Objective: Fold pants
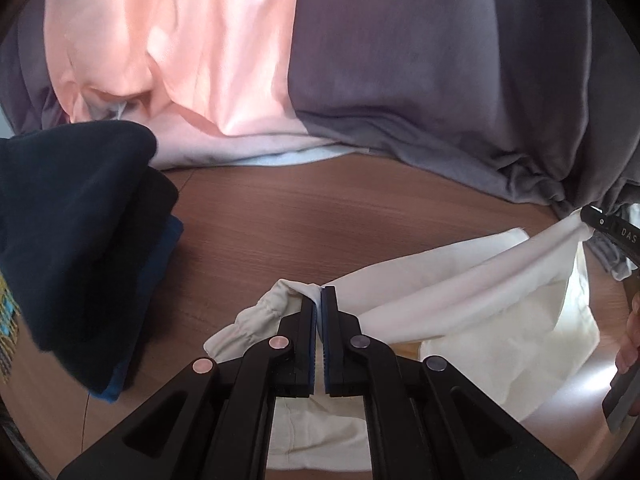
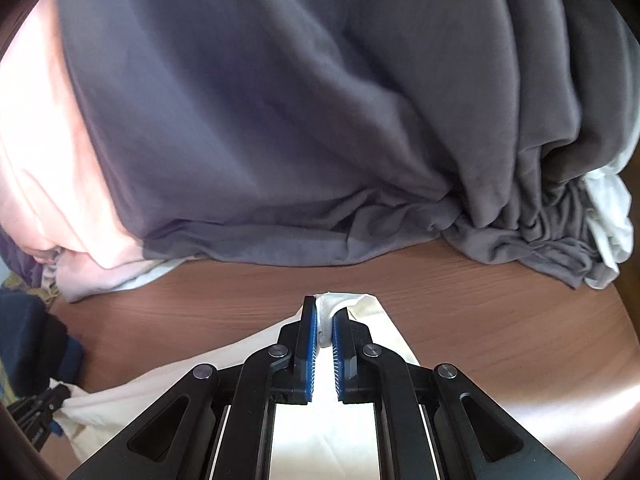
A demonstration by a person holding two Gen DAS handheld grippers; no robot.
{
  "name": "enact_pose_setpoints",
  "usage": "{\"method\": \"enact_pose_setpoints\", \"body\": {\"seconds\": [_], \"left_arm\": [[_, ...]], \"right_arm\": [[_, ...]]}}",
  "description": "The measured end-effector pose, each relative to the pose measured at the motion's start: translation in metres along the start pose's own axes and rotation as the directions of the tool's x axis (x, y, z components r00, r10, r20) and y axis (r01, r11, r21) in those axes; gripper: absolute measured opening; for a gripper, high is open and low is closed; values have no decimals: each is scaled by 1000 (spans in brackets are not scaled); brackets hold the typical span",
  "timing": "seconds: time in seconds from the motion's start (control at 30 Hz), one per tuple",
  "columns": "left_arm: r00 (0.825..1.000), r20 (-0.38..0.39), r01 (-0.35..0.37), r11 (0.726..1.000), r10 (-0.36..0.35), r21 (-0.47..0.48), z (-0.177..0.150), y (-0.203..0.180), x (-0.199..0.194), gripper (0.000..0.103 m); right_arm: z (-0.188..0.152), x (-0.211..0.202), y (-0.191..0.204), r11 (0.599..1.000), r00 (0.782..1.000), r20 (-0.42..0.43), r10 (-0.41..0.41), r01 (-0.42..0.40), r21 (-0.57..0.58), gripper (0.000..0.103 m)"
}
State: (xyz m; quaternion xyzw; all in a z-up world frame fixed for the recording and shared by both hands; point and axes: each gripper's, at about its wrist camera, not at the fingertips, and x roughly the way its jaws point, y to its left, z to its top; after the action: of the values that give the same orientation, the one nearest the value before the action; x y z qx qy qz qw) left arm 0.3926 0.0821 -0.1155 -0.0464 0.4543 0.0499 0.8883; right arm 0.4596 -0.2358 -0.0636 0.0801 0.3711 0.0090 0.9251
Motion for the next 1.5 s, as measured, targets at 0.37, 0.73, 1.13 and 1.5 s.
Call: {"method": "enact_pose_setpoints", "body": {"seconds": [0.37, 0.73, 1.13, 1.5], "left_arm": [[995, 96, -43, 995, 35, 85, 0, -4, -16, 71], [968, 220, -168, 966, 123, 196, -30, 8, -64, 81], [984, 139, -138, 977, 115, 163, -72, 22, -40, 80], [993, 103, -83, 964, 58, 251, -78, -17, -20, 80]], "right_arm": [[-3, 52, 2, 998, 998, -42, -55, 56, 21, 33], [-23, -8, 6, 992, 990, 62, -129, 129, 12, 53], [-101, -42, 13, 947, 957, 78, -278, 287, -144, 64], [-121, -33, -35, 969, 969, -4, -245, 246, 11, 64]]}}
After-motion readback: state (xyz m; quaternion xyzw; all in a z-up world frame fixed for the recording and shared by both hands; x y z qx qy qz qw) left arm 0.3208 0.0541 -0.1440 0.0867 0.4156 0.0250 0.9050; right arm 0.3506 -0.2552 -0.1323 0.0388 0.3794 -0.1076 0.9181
